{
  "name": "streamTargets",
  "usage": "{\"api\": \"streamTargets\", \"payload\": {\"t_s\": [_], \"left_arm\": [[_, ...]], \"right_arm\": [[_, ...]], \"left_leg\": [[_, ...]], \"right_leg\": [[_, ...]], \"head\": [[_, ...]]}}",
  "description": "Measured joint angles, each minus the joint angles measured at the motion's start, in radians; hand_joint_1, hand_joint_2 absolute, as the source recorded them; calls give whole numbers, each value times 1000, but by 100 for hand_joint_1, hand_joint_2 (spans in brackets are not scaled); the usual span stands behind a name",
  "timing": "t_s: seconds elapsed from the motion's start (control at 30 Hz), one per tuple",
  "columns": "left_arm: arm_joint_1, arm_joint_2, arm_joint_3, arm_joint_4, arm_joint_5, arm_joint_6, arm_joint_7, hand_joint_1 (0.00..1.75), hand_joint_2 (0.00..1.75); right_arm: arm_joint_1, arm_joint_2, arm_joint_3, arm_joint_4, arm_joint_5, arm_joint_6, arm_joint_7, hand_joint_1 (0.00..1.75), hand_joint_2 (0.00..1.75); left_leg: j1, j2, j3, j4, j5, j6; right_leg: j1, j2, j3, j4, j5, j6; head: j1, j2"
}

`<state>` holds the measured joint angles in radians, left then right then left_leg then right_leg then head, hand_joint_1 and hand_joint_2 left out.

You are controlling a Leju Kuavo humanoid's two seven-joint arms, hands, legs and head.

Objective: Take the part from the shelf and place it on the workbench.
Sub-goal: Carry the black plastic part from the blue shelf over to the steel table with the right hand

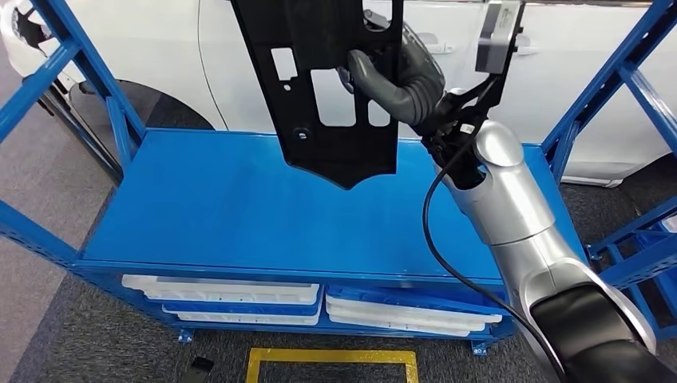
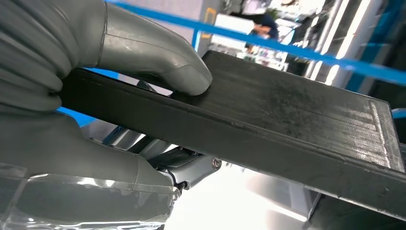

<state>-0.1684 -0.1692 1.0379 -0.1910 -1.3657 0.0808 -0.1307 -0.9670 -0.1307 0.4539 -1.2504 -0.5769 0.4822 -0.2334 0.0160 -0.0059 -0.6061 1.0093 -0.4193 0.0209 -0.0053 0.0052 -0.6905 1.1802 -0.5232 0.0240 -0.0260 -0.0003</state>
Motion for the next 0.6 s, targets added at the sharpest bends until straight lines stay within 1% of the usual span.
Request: {"api": "streamTargets", "payload": {"t_s": [0.03,0.07,0.1,0.13,0.17,0.2,0.23,0.3,0.33,0.37,0.43,0.47,0.5,0.57,0.6], "left_arm": [[2,0,1,0,3,0,-5,0,175],[4,-1,3,0,5,0,-9,0,175],[7,-1,4,0,5,1,-14,0,175],[10,-1,5,0,4,1,-19,0,175],[12,-2,5,0,3,1,-24,0,175],[13,-2,5,0,1,0,-31,0,175],[13,-2,5,0,-2,-1,-38,0,175],[13,-3,4,0,-6,-2,-49,0,175],[13,-3,4,0,-8,0,-52,0,175],[13,-4,4,0,-9,2,-54,0,175],[12,-4,3,0,-11,10,-57,0,175],[12,-3,2,0,-13,17,-56,0,175],[12,-3,1,0,-15,23,-55,0,175],[11,-3,0,0,-15,35,-52,0,175],[12,-3,0,0,-13,36,-52,0,175]], "right_arm": [[29,-8,0,-19,-4,3,-8,175,175],[63,-18,0,-38,-4,6,-18,175,175],[99,-28,0,-57,3,5,-29,175,175],[129,-36,0,-75,14,3,-40,175,175],[151,-43,-1,-89,27,-1,-49,175,175],[172,-50,-1,-103,42,-5,-58,175,175],[190,-58,-2,-119,56,-9,-66,175,175],[231,-73,-4,-152,78,-17,-80,175,175],[251,-80,-5,-166,85,-20,-85,175,175],[268,-85,-6,-178,89,-21,-87,175,175],[291,-94,-10,-193,94,-24,-88,175,175],[297,-96,-11,-199,94,-25,-89,175,175],[301,-98,-11,-202,95,-26,-90,175,175],[310,-100,-12,-206,95,-27,-92,175,175],[317,-102,-12,-206,95,-26,-92,175,175]], "left_leg": [[0,0,0,0,-1,1],[0,-1,0,1,-1,2],[0,-2,1,2,-2,2],[0,-4,1,3,-3,2],[0,-5,1,4,-3,2],[0,-5,1,6,-5,1],[-1,-6,1,8,-7,-2],[-5,-6,-1,11,-11,-9],[-7,-5,-1,12,-13,-13],[-7,-4,-1,12,-13,-17],[-7,-2,-3,19,-23,-26],[-7,-2,-12,42,-40,-31],[-6,-1,-29,85,-67,-36],[-3,0,-87,218,-132,-44],[-3,0,-111,272,-151,-46]], "right_leg": [[-1,0,-32,69,-26,3],[-2,0,-56,118,-40,5],[-3,0,-63,129,-33,5],[-4,0,-54,107,-14,4],[-4,0,-37,69,10,3],[-4,0,-8,9,40,0],[-2,-1,22,-53,61,-4],[2,-1,64,-144,90,-11],[4,-1,71,-159,91,-15],[5,0,70,-160,92,-18],[0,0,73,-165,95,-27],[-3,0,75,-168,97,-33],[-5,-1,77,-171,98,-37],[-5,-1,77,-171,97,-41],[-5,-1,77,-170,97,-41]], "head": [[0,0],[0,0],[0,0],[0,0],[0,0],[0,0],[0,0],[0,0],[0,0],[0,0],[0,0],[0,0],[0,0],[0,0],[0,0]]}}
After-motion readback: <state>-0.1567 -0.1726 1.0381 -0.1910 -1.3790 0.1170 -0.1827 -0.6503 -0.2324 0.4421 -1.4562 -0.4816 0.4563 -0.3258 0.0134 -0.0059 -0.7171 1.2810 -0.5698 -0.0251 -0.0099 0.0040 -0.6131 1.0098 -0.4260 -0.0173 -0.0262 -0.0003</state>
